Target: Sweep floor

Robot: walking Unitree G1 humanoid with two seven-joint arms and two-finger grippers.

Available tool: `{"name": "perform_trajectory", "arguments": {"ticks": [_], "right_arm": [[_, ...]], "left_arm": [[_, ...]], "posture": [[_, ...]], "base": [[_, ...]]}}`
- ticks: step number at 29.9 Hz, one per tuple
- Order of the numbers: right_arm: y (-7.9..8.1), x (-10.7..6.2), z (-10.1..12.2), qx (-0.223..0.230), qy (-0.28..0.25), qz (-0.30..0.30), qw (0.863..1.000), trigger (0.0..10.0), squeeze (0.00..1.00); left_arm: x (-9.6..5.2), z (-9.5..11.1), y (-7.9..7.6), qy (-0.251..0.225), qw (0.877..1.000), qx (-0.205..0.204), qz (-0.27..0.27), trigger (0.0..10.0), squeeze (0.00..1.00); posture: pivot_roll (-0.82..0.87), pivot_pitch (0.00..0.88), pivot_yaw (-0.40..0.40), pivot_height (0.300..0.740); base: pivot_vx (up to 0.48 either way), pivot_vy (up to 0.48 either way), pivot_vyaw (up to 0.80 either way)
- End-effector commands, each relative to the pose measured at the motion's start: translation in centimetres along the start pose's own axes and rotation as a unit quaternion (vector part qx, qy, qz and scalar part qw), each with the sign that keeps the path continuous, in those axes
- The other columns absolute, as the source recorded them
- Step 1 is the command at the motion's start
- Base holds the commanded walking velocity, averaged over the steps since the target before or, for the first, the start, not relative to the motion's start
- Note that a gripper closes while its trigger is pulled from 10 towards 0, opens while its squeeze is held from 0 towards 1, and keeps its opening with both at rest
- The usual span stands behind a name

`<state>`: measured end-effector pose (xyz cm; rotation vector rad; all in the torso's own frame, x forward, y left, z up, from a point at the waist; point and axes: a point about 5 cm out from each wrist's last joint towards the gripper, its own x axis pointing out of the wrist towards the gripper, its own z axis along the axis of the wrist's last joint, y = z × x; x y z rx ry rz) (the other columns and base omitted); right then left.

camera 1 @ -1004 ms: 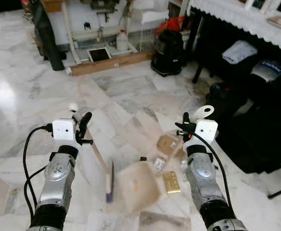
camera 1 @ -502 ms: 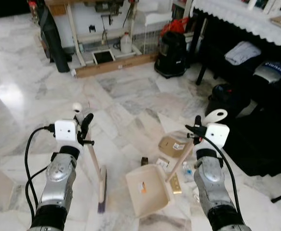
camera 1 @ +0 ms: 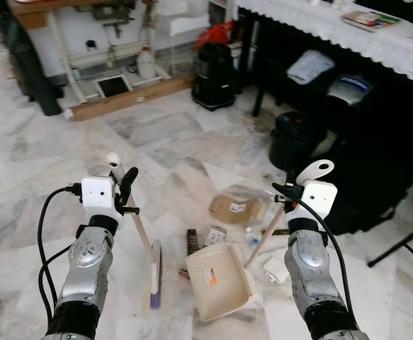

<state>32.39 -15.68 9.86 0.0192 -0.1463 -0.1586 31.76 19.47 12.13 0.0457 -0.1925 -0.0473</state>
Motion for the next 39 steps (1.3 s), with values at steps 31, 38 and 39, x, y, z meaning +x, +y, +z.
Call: {"name": "perform_trajectory", "arguments": {"ticks": [31,38,39], "right_arm": [[1.31,1.19,1.87,0.011,-0.041,0.011,0.999,10.0,0.00],[0.65,0.79,1.44,0.004,-0.037,0.004,0.999,10.0,0.00],[0.51,0.74,1.34,0.003,-0.035,0.002,0.999,10.0,0.00]], "left_arm": [[0.94,1.10,-0.19,-0.025,1.000,0.009,-0.011,10.0,0.00],[0.62,0.75,0.04,-0.020,1.000,0.011,-0.001,10.0,0.00],[0.55,0.60,0.12,-0.017,1.000,0.013,0.001,10.0,0.00]], "posture": [[-0.05,0.061,-0.020,0.740],[-0.06,0.078,-0.024,0.740],[-0.07,0.072,-0.022,0.740]], "base": [[0.000,0.077,-0.51],[0.000,0.000,0.00],[0.000,0.000,0.00]]}}
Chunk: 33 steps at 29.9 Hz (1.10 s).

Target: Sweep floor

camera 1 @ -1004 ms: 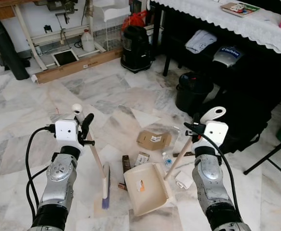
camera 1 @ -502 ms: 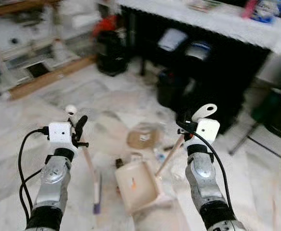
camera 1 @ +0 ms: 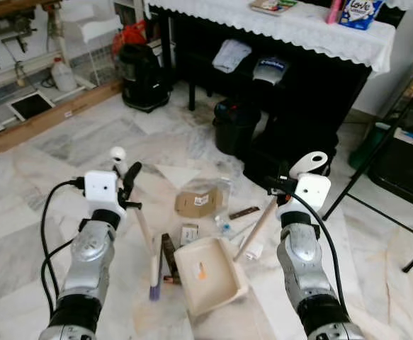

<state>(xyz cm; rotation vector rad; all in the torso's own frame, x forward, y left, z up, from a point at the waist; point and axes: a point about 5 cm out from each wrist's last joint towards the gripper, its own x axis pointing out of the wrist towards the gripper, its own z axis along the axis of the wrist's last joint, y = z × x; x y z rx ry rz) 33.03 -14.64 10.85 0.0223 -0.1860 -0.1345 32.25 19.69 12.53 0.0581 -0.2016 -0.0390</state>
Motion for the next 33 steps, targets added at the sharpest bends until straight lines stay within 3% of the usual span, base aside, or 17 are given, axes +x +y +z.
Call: {"name": "perform_trajectory", "arguments": {"ticks": [1,7,18,33], "right_arm": [[-0.8,0.1,0.4,-0.002,-0.015,-0.012,1.000,10.0,0.00],[-1.4,0.1,0.2,-0.008,-0.011,-0.019,1.000,10.0,0.00],[-2.2,-1.2,-1.0,-0.021,0.007,-0.030,0.999,10.0,0.00],[-4.0,-2.6,-2.8,-0.048,0.038,-0.066,0.996,10.0,0.00]], "left_arm": [[-0.1,0.2,0.0,-0.011,1.000,0.008,-0.001,10.0,0.00],[0.0,-0.1,0.8,-0.002,1.000,0.018,0.014,10.0,0.00],[-0.8,-0.9,1.0,0.011,0.999,0.027,0.020,10.0,0.00],[-1.7,-1.2,2.8,0.028,0.997,0.052,0.045,10.0,0.00]], "posture": [[-0.07,0.070,-0.021,0.740],[-0.08,0.082,-0.021,0.740],[-0.08,0.075,-0.017,0.740],[-0.06,0.099,-0.008,0.740]], "base": [[0.000,0.000,0.00],[0.000,0.000,0.00],[0.000,0.000,0.00],[0.000,0.000,0.00]]}}
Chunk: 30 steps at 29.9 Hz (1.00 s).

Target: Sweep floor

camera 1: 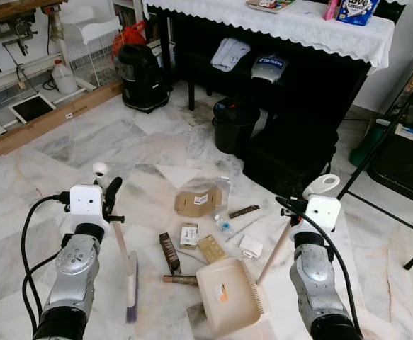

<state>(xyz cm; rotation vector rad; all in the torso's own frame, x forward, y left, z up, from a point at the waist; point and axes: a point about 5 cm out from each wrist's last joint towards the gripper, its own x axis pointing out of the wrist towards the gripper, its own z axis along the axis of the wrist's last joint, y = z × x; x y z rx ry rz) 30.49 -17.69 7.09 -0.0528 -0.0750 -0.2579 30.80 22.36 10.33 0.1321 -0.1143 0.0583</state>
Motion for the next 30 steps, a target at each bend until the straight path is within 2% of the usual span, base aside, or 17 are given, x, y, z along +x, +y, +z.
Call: {"name": "perform_trajectory", "arguments": {"ticks": [1,6,9,21,30], "right_arm": [[-0.8,0.1,0.2,-0.005,-0.011,-0.019,1.000,10.0,0.00],[-2.1,-0.3,-0.9,-0.021,0.005,-0.064,0.998,10.0,0.00],[-2.3,-0.5,-1.4,-0.019,0.016,-0.070,0.997,10.0,0.00],[-1.5,-0.7,-1.4,0.001,0.019,-0.055,0.998,10.0,0.00],[-0.6,-1.0,-1.1,0.007,0.018,-0.019,1.000,10.0,0.00]], "left_arm": [[0.2,0.7,0.4,-0.016,1.000,0.011,0.002,10.0,0.00],[0.1,0.7,0.3,-0.015,1.000,0.010,-0.001,10.0,0.00],[0.2,0.8,0.3,-0.016,1.000,0.011,-0.002,10.0,0.00],[0.5,1.1,0.3,-0.019,1.000,0.010,-0.004,10.0,0.00],[0.6,1.2,0.1,-0.022,1.000,0.005,-0.003,10.0,0.00]], "posture": [[-0.06,0.101,-0.004,0.740],[-0.04,0.101,0.006,0.740],[-0.04,0.104,0.006,0.740],[-0.05,0.118,0.012,0.740],[-0.06,0.122,0.003,0.740]], "base": [[0.000,0.000,0.00],[0.000,0.000,0.00],[0.000,0.000,0.00],[0.000,0.000,0.00],[0.000,0.000,0.00]]}}
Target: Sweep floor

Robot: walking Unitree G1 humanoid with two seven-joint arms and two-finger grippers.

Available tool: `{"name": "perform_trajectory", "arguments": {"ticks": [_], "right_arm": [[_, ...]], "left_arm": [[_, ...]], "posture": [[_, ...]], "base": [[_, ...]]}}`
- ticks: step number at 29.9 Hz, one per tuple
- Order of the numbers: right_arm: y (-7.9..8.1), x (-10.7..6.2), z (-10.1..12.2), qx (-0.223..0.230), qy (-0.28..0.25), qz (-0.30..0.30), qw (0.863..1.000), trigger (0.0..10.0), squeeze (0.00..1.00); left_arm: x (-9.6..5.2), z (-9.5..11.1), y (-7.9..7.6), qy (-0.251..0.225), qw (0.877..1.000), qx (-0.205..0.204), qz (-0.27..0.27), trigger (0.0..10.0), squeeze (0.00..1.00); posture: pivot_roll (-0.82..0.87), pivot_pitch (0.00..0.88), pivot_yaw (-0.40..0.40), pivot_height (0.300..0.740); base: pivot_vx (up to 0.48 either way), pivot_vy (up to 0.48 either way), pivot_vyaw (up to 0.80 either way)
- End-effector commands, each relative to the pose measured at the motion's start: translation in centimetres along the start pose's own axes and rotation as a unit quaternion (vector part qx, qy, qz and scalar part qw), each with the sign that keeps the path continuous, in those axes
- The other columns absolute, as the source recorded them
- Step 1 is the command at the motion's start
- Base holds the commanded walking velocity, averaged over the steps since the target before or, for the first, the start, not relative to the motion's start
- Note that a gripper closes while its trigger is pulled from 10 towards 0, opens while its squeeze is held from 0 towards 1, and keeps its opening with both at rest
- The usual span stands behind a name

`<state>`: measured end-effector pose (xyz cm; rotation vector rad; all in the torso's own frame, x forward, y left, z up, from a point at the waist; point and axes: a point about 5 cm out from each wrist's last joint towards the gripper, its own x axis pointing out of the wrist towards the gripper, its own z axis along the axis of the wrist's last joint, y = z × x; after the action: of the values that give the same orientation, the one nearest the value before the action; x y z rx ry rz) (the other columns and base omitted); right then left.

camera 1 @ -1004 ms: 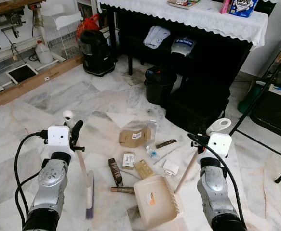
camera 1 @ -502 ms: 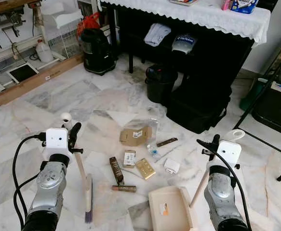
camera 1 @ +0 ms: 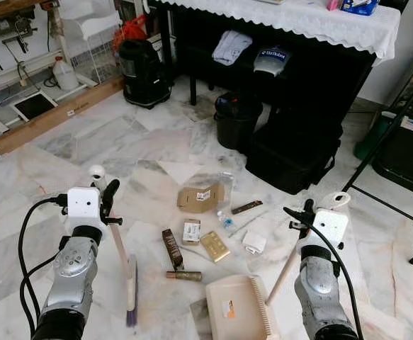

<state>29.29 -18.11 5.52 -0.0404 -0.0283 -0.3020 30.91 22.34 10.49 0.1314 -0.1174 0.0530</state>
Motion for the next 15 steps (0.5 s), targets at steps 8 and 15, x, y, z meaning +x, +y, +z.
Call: {"name": "perform_trajectory", "arguments": {"ticks": [8,15], "right_arm": [[-0.3,0.0,0.5,-0.004,0.006,0.010,1.000,10.0,0.00],[-1.0,-0.1,1.6,-0.003,0.003,0.009,1.000,10.0,0.00]], "left_arm": [[0.4,1.0,0.0,-0.020,1.000,0.003,0.001,10.0,0.00],[0.4,0.9,0.1,-0.020,1.000,0.003,0.004,10.0,0.00]], "posture": [[-0.06,0.124,-0.005,0.740],[-0.06,0.122,-0.008,0.740]], "base": [[0.000,0.000,0.00],[0.000,0.000,0.00]]}}
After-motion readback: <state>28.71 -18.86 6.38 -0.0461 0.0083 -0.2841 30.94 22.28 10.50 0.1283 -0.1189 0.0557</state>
